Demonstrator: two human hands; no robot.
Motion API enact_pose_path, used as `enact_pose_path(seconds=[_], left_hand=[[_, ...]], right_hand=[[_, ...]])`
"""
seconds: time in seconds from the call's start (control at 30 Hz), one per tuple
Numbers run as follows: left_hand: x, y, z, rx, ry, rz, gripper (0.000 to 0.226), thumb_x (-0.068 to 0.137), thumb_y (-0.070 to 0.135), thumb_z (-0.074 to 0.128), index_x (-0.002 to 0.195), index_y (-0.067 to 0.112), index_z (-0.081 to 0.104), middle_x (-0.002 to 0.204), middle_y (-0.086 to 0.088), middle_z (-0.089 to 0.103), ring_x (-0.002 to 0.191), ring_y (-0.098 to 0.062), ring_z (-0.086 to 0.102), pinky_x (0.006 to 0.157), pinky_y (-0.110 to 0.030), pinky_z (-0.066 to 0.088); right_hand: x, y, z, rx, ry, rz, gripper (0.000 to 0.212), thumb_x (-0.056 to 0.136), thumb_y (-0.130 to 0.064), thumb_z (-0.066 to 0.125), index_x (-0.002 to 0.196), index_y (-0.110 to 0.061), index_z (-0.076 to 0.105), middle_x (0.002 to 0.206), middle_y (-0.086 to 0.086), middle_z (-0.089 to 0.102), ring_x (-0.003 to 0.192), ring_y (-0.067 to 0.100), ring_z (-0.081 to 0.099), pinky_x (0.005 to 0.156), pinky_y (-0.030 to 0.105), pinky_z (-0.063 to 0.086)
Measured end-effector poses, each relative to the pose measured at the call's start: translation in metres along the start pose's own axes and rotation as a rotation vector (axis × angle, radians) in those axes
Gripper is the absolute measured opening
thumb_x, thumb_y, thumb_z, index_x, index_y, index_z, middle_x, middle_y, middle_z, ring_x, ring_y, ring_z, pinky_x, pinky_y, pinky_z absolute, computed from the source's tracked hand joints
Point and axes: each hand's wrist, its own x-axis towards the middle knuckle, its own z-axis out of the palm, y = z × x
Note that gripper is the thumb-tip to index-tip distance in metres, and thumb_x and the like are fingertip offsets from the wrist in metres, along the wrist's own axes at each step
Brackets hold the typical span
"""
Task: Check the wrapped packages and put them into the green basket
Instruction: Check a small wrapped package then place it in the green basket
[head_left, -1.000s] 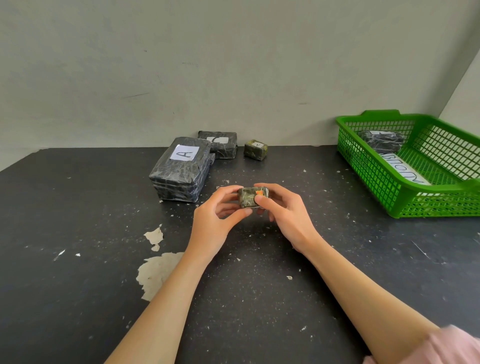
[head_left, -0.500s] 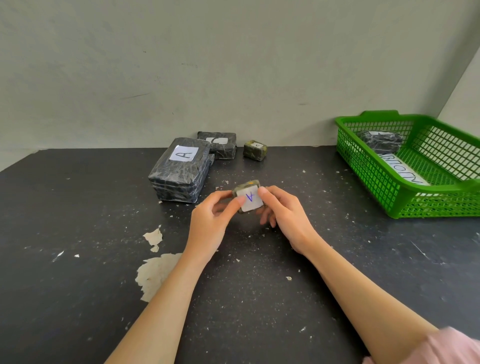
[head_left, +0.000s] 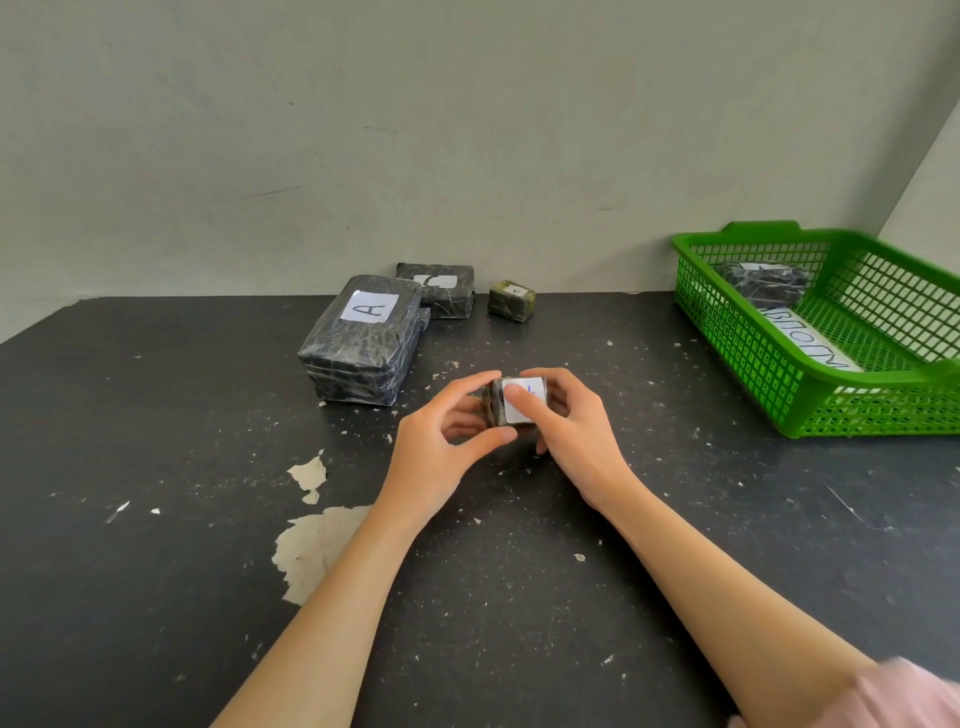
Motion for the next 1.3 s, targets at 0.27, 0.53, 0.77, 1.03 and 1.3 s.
enact_pose_path(seconds=[0.27, 0.53, 0.77, 1.03, 1.3], left_hand=[[-0.0003, 0.0014, 0.0003, 0.022, -0.012, 0.004, 0.054, 0.073, 0.015, 0.078, 0.117, 0.036, 0.055, 0.097, 0.009, 0.067, 0.084, -0.001, 0.067, 0.077, -0.013, 0.050], [0.0013, -0.0029, -0.0006, -0.002, -0.005, -0.023, 0.057, 0.073, 0.016, 0.078, 0.124, 0.030, 0.057, 0.102, 0.001, 0.069, 0.086, -0.006, 0.068, 0.081, -0.017, 0.052], [0.0030, -0.0036, -0.0020, -0.014, -0.004, -0.046, 0.057, 0.075, 0.015, 0.076, 0.126, 0.028, 0.055, 0.103, 0.000, 0.068, 0.085, -0.004, 0.067, 0.077, -0.012, 0.050], [0.0026, -0.0040, -0.0015, -0.019, 0.000, -0.045, 0.056, 0.074, 0.012, 0.076, 0.123, 0.030, 0.055, 0.103, 0.003, 0.067, 0.084, -0.004, 0.066, 0.076, -0.011, 0.049], [0.0025, -0.0046, -0.0015, 0.000, -0.010, -0.053, 0.057, 0.074, 0.016, 0.077, 0.125, 0.030, 0.056, 0.105, 0.000, 0.067, 0.084, -0.004, 0.067, 0.077, -0.014, 0.051]], right_hand=[[0.0020, 0.0010, -0.0005, -0.021, 0.021, -0.028, 0.031, 0.083, -0.034, 0.068, 0.107, -0.014, 0.061, 0.099, 0.004, 0.068, 0.090, 0.017, 0.066, 0.056, 0.016, 0.044], [0.0031, 0.0019, -0.0022, -0.035, -0.037, -0.012, 0.033, 0.085, -0.022, 0.067, 0.115, -0.014, 0.058, 0.107, 0.004, 0.065, 0.092, 0.017, 0.063, 0.055, 0.013, 0.043], [0.0023, 0.0002, -0.0073, 0.050, -0.127, 0.014, 0.032, 0.086, -0.006, 0.060, 0.118, -0.011, 0.057, 0.108, 0.005, 0.065, 0.080, 0.011, 0.060, 0.058, 0.019, 0.048], [0.0028, -0.0011, -0.0083, 0.114, -0.136, 0.045, 0.028, 0.088, 0.001, 0.048, 0.111, -0.012, 0.058, 0.102, 0.005, 0.064, 0.081, 0.014, 0.060, 0.060, 0.023, 0.049], [0.0041, -0.0016, -0.0077, 0.119, -0.092, 0.060, 0.019, 0.093, -0.005, 0.044, 0.104, -0.009, 0.060, 0.092, 0.006, 0.065, 0.077, 0.019, 0.060, 0.056, 0.027, 0.049]])
